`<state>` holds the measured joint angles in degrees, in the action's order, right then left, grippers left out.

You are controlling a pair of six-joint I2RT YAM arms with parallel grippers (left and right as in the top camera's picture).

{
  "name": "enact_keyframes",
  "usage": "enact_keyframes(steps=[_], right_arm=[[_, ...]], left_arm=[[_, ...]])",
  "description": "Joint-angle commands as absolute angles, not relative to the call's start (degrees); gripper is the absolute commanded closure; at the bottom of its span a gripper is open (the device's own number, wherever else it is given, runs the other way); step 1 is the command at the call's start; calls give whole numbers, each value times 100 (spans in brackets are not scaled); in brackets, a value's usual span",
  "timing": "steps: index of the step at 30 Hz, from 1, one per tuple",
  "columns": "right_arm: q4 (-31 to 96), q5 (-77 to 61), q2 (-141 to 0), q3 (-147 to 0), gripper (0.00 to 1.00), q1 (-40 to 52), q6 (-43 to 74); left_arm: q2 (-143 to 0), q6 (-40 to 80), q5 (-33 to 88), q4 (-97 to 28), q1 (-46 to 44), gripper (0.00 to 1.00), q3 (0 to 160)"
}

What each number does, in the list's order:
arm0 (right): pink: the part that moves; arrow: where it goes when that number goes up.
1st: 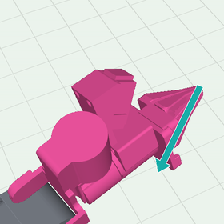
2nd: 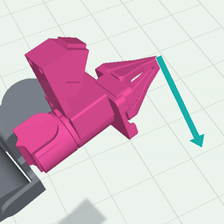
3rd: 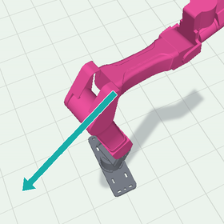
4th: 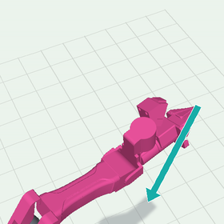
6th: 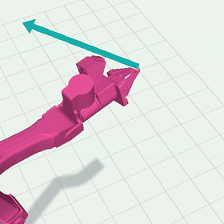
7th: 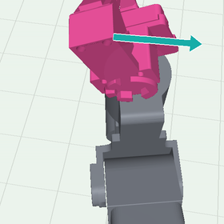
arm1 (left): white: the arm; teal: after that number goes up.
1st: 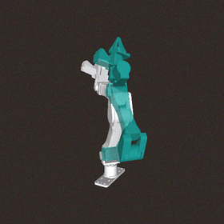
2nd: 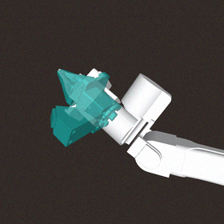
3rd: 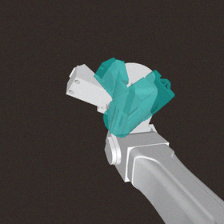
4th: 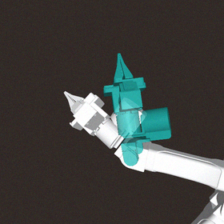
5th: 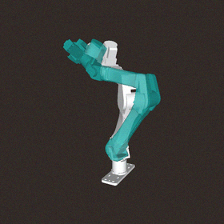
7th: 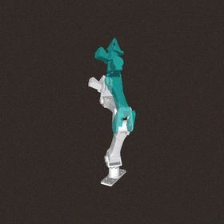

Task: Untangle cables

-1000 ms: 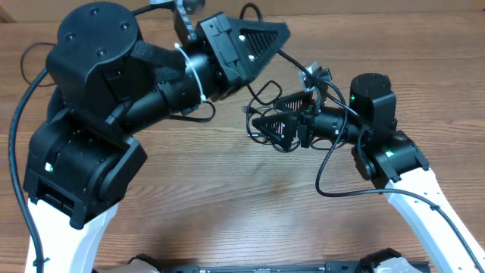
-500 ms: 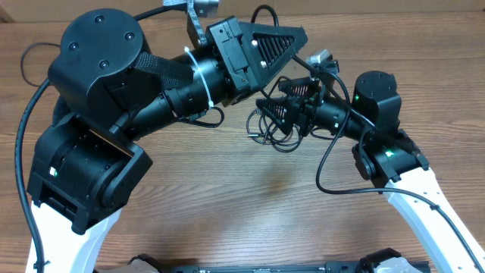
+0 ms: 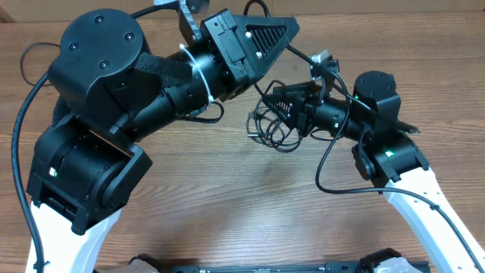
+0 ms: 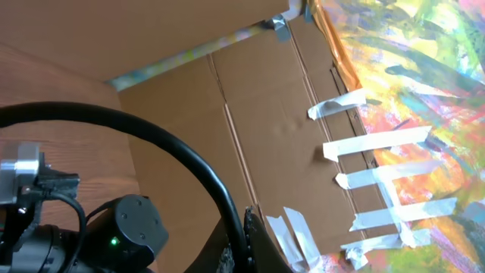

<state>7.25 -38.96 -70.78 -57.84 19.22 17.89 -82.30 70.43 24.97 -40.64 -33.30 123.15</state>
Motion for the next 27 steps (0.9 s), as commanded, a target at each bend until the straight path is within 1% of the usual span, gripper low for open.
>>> enact_keyframes(steps=[1,4,7,9,11,13,17,23,27], right_arm=[[1076,-3186,-7085,-5894,60,1949,1793],[1343,-2512,-7085,-5896,58,1949,1688],[1153,-2298,-7085,-5896,52,1949,1444],[847,-2351,-7085,-5896,43,1949,1339],[567,-2543,-7085,-5896,32,1957,1341],[322,-2936,-7085,-5896,27,1955,1341],[349,-3476,-7085,-5894,25,1955,1332],[827,-3634,-7085,-5894,25,1955,954],[403,-3632,-7085,-5894,25,1955,867]], left_arm=[[-8119,7076,2373,-4012,-3339,96,12398],[-8119,7078,2355,-4016,-3339,96,12398],[-8119,7205,2355,-4018,-3341,96,12398],[-8121,7369,2357,-4018,-3341,96,12398],[-8121,7397,2357,-4016,-3341,96,12398],[-8121,7397,2357,-4018,-3341,96,12398],[-8121,7446,2329,-4016,-3339,96,12398],[-8121,7537,2209,-4018,-3339,96,12398],[-8121,7701,2283,-4029,-3341,96,12398]])
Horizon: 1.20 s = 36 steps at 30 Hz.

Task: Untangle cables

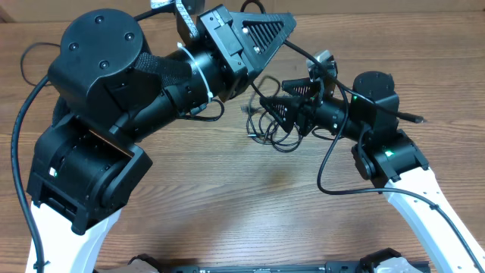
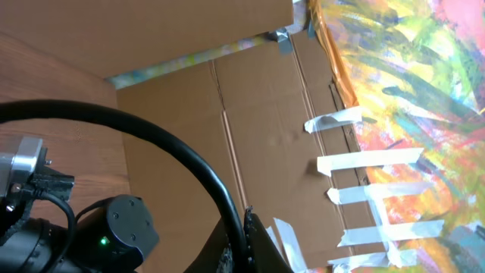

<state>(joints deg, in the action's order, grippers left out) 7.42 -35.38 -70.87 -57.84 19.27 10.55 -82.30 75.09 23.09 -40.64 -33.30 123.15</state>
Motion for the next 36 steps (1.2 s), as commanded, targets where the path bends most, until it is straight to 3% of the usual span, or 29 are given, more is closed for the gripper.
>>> enact_keyframes(steps=[1,9,10,13,21,30,34,36], right_arm=[[248,-3632,-7085,-5894,25,1955,867],[-458,-3573,-7164,-5894,28,1957,871],[-451,-3573,-7166,-5894,33,1957,895],[-458,-3682,-7166,-5894,60,1957,980],[-637,-3968,-7166,-5896,96,2021,1280],[-421,-4438,-7113,-5896,96,2029,1492],[123,-3332,-7100,-5896,95,2014,1463],[432,-2716,-7100,-5896,90,2014,1385]], left_arm=[[-8121,7719,2322,-4032,-3341,96,12398],[-8121,7889,2401,-4042,-3341,96,12398],[-8121,7889,2401,-4045,-3341,96,12396],[-8123,7889,2370,-4042,-3341,96,12396],[-8123,7889,2158,-4042,-3339,96,12396],[-8125,7885,1737,-4049,-3339,96,12396],[-8125,7883,1737,-4051,-3339,96,12396],[-8125,7883,1734,-4080,-3339,96,12396]])
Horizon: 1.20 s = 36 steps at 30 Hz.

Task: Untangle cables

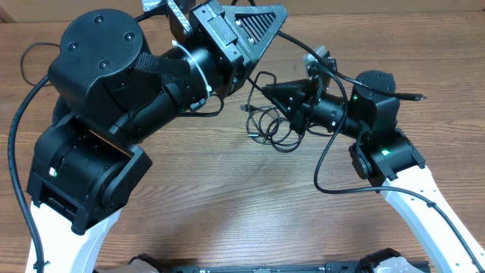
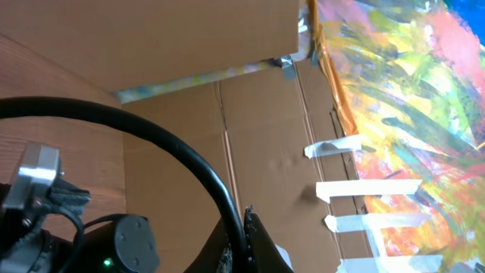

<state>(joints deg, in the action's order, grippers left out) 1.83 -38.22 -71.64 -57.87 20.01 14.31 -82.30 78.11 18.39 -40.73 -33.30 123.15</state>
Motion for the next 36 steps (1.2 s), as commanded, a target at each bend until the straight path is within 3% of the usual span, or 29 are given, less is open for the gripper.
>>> enact_keyframes(steps=[1,5,6,8,10,19,31,34,36], right_arm=[[550,-2589,-7100,-5896,87,2014,1203],[617,-2591,-7100,-5896,59,2032,539],[565,-2681,-7100,-5896,39,2056,331],[467,-2908,-7100,-5896,24,2069,1],[375,-3216,-7100,-5896,17,2095,-228],[574,-3868,-7100,-5896,16,2331,-578],[-436,-3868,-7100,-5896,16,2390,-801],[-425,-3870,-7105,-5896,23,2405,-797],[-421,-3874,-7105,-5896,35,2412,-720]], left_arm=[[-8125,7885,1732,-4104,-3339,96,12396],[-8125,7887,1588,-4246,-3339,96,12396],[-8125,7887,1575,-4278,-3339,96,12396],[-8125,7891,1575,-4307,-3339,96,12396],[-8125,7891,1570,-4305,-3339,96,12396],[-8125,7999,858,-4309,-3334,96,12396],[-8128,8315,1675,-4392,-3341,96,12396],[-8125,8407,1822,-4390,-3341,96,12396],[-8125,8407,1870,-4390,-3341,96,12396]])
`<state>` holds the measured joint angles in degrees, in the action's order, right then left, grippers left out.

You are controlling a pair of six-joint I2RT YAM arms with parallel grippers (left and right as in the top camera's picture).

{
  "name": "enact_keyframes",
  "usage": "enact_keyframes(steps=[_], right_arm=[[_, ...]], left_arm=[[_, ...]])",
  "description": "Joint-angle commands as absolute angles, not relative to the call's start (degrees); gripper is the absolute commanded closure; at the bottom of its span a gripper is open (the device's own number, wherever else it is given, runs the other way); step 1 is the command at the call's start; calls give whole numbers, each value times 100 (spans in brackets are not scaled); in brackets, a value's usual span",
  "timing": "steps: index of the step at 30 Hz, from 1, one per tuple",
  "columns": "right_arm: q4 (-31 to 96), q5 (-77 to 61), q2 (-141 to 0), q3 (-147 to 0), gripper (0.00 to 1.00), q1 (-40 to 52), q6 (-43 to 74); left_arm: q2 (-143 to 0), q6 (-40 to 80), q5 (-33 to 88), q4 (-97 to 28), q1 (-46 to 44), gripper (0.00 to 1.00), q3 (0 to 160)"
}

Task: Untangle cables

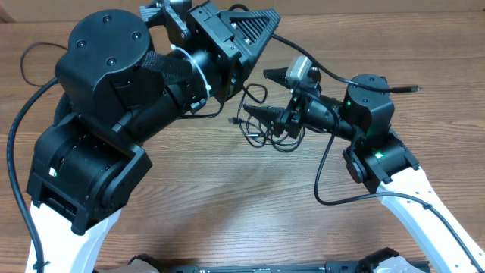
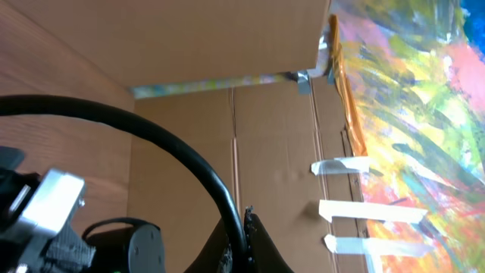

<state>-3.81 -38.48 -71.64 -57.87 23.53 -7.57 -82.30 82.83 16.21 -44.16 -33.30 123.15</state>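
Observation:
A tangle of thin black cables lies on the wooden table at mid-centre, with a loose end pointing left. My left gripper is raised at the back, and in its wrist view the left gripper is shut on a thick black cable that arcs away to the left. My right gripper reaches in from the right, right over the tangle. Its fingers overlap in the overhead view, so their state does not show.
Cardboard panels with white tape strips and a colourful painted sheet stand behind the table. The left arm's bulky body fills the left side. A loose arm cable loops beside the right arm.
My right gripper moved left and turned, now reaching over the tangle. The tangle's loose end lies a bit further left. My left gripper shifted slightly up and left, still pinching its cable.
The left gripper stayed shut on the thick black cable throughout, drifting step by step toward the upper left. The right gripper sat at the tangle's right edge, then advanced leftward at each moment. Now it lies across the tangle's top.

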Motion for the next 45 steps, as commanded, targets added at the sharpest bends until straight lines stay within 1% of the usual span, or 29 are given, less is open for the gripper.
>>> enact_keyframes(steps=[1,4,7,9,14,15,17,20,23,24,26,27,29,30,31,35,38,41,43,45], right_arm=[[-423,-3870,-7107,-5896,48,2418,-635],[-399,-3872,-7105,-5896,69,2418,-349],[-314,-3872,-7105,-5896,87,2418,-99],[-244,-3870,-7105,-5896,96,2418,139],[-36,-3874,-7105,-5896,96,2418,943],[-27,-3874,-7105,-5896,96,2418,1068],[10,-3881,-7105,-5896,96,2416,1645],[8,-3918,-7105,-5896,96,2416,2279],[34,-3920,-7105,-5896,96,2416,2810],[54,-3940,-7105,-5896,96,2416,3000],[56,-4101,-7105,-5896,96,2416,3247],[56,-4209,-7105,-5896,96,2416,3323],[56,-4425,-7105,-5896,96,2416,3323],[58,-4471,-7105,-5896,96,2416,3323],[64,-4473,-7105,-5896,96,2416,3328],[-16,-4456,-7105,-5896,96,2410,3699],[-287,-4421,-7105,-5896,96,2403,4128],[-497,-4104,-7105,-5896,96,2403,4604],[-495,-3844,-7105,-5896,96,2403,4797],[-495,-3776,-7105,-5896,96,2403,4869]], left_arm=[[-8125,8407,1874,-4390,-3341,96,12396],[-8125,8407,1859,-4383,-3339,96,12396],[-8125,8401,1645,-4366,-3336,96,12396],[-8125,8385,1409,-4368,-3334,96,12396],[-8128,7854,611,-4412,-3334,93,12396],[-8132,7738,497,-4429,-3334,90,12396],[-8134,7225,43,-4536,-3334,75,12396],[-8134,6687,-537,-4786,-3334,67,12396],[-8134,6611,-1081,-5113,-3334,51,12396],[-8138,6534,-1249,-5194,-3334,48,12396],[-8154,6208,-1627,-5312,-3334,37,12396],[-8162,6066,-1737,-5360,-3334,34,12396],[-8180,5749,-1898,-5489,-3334,31,12396],[-8189,5603,-1903,-5579,-3334,30,12396],[-8202,5430,-1859,-5710,-3336,26,12396],[-8213,4792,-1594,-6077,-3336,21,12396],[-8213,4062,-1160,-6357,-3336,14,12396],[-8213,3286,-585,-6742,-3336,9,12396],[-8219,2993,-381,-6987,-3336,5,12394],[-8226,2956,-331,-7210,-3336,0,12394]])
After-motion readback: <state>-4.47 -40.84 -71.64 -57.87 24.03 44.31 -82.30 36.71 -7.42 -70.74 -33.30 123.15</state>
